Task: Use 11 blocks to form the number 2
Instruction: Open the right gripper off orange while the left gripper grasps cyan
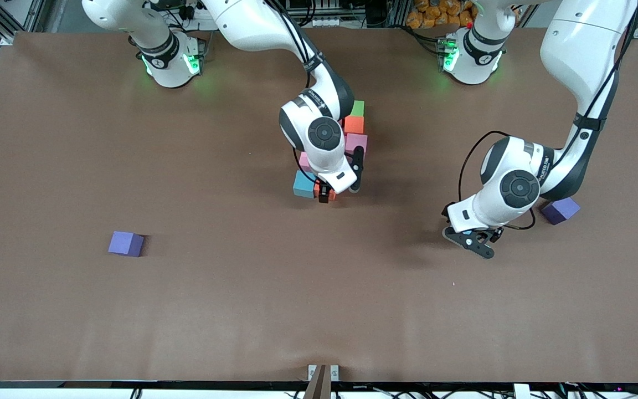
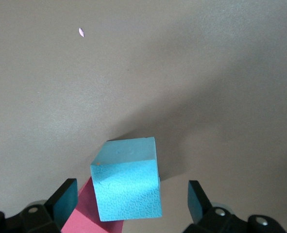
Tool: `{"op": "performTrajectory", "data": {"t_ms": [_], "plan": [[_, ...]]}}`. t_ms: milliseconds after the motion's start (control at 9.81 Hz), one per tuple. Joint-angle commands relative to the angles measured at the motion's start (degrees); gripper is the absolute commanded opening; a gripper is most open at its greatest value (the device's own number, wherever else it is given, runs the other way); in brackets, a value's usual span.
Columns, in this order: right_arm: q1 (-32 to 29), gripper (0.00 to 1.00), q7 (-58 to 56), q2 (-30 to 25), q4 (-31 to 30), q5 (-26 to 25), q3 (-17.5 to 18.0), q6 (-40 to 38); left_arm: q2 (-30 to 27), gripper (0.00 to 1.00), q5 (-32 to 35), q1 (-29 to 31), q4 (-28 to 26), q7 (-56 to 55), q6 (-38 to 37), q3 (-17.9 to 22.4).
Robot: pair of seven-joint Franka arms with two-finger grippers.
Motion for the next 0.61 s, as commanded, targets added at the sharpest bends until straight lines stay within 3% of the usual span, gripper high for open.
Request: {"op": "performTrajectory", "data": {"t_ms": [0, 306, 510], "plan": [[-0.56, 1.00, -0.52, -3.18, -0.27, -1.20, -0.90, -4.41, -0.19, 1.00, 1.84, 1.09, -2.17, 0.36, 3.44, -0.31], [-1.60, 1.00, -2.55, -6.88, -0.27, -0.41, -4.41, -10.47, 0.51, 1.00, 3.33, 1.97, -3.05, 0.36, 5.03, -0.31], [-5.80, 1.00, -2.46, -9.51, -0.45, -0.40, -6.52, -13.90, 1.38, 1.00, 3.33, 2.32, -3.14, 0.28, 5.56, -0.31]]}}
